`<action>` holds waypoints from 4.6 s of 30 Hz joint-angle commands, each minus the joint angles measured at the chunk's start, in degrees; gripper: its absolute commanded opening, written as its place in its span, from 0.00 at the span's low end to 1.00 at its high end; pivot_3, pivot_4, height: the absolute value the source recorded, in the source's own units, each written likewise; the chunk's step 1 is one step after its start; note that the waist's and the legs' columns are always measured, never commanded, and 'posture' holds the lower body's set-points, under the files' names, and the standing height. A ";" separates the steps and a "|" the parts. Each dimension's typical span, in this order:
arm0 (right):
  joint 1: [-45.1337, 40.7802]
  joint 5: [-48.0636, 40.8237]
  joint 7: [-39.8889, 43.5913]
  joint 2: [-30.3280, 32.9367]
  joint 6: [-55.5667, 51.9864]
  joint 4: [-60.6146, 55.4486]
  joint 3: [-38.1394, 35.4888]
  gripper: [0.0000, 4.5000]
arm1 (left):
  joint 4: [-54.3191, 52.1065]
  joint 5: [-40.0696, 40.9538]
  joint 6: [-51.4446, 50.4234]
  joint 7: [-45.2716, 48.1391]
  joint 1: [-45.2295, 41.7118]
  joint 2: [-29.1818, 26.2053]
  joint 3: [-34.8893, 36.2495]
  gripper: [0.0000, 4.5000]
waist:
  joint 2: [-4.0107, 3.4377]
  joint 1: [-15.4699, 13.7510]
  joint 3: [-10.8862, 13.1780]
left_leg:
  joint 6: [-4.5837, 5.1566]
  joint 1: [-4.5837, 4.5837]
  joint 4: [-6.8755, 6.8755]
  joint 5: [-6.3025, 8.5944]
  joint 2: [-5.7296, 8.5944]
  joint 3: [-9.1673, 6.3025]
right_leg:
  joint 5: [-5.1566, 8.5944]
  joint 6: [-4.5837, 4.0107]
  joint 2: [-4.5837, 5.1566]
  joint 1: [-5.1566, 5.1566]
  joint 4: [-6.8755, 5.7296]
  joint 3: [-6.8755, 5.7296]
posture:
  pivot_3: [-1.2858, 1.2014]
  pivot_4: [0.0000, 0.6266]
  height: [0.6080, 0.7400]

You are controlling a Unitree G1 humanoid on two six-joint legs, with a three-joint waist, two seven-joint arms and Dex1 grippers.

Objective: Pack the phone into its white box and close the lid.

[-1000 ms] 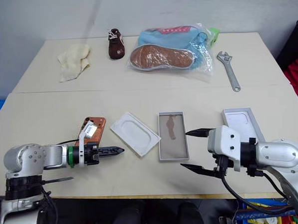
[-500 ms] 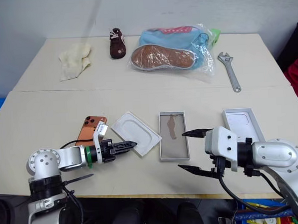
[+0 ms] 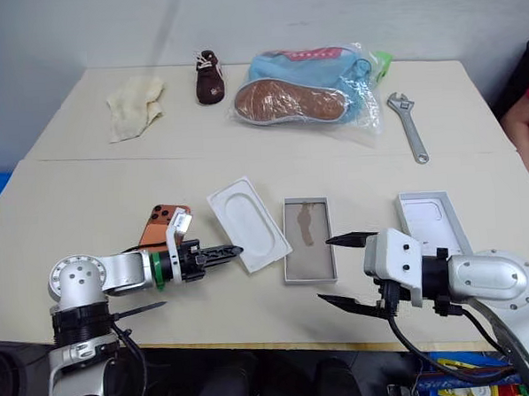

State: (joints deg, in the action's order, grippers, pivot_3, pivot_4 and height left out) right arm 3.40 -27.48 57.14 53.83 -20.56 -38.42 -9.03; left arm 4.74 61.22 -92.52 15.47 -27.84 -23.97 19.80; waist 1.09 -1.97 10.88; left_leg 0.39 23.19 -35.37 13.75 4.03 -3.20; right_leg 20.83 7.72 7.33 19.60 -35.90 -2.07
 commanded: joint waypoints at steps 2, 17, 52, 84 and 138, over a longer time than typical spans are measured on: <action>-1.54 7.82 0.67 0.69 4.36 2.81 6.09 1.00 | -3.75 4.18 0.02 14.88 1.64 -15.57 -4.88 0.00 | 0.14 0.99 0.08 | -0.04 0.01 0.06 0.00 -0.04 0.00 | 0.01 -0.03 -0.01 0.05 -0.01 0.03 | 0.52 0.24 1.00; -12.18 21.21 -0.57 -9.73 10.83 18.91 23.63 0.40 | -3.82 -5.88 12.53 47.79 1.45 -34.99 -21.62 0.00 | -0.01 0.70 0.15 | 0.04 0.15 0.36 0.05 -0.15 0.10 | -0.03 -0.28 0.16 0.27 0.38 0.73 | 0.52 0.24 1.00; 14.92 -1.71 5.40 -0.04 4.37 -0.61 -11.76 0.99 | 9.49 1.68 0.02 13.58 -16.98 0.89 -26.87 0.00 | 0.14 0.14 0.19 | 0.20 0.08 -0.02 -0.08 -0.36 0.16 | -0.07 -0.19 -0.59 0.01 0.24 0.65 | 0.52 0.24 1.00; 18.32 -6.34 -1.61 -3.36 -3.87 -6.86 -19.64 1.00 | 14.64 7.30 0.02 -2.46 -16.57 7.12 -24.42 0.10 | 0.22 0.31 0.21 | 0.10 0.05 -0.48 0.20 -0.71 0.46 | -0.09 -0.20 -0.79 -0.01 0.13 0.82 | 0.52 0.24 1.00; -35.18 23.54 -19.05 -20.72 -11.14 28.98 27.46 0.01 | -14.69 -29.87 64.29 48.99 1.30 -14.62 -26.47 1.00 | -0.06 1.99 0.17 | 0.06 0.43 -0.18 0.02 -1.10 0.86 | -0.36 -0.67 -0.89 0.86 -0.01 0.91 | 0.52 0.24 1.00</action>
State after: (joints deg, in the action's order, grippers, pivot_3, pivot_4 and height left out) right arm -31.23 -4.36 38.59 33.15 -32.52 -8.83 20.75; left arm -9.72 30.99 -27.99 64.53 -25.83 -38.69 -7.87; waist 1.03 0.02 11.05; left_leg 0.44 23.62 -35.56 13.77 2.94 -2.34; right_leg 20.46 7.06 6.44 20.47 -35.93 -1.15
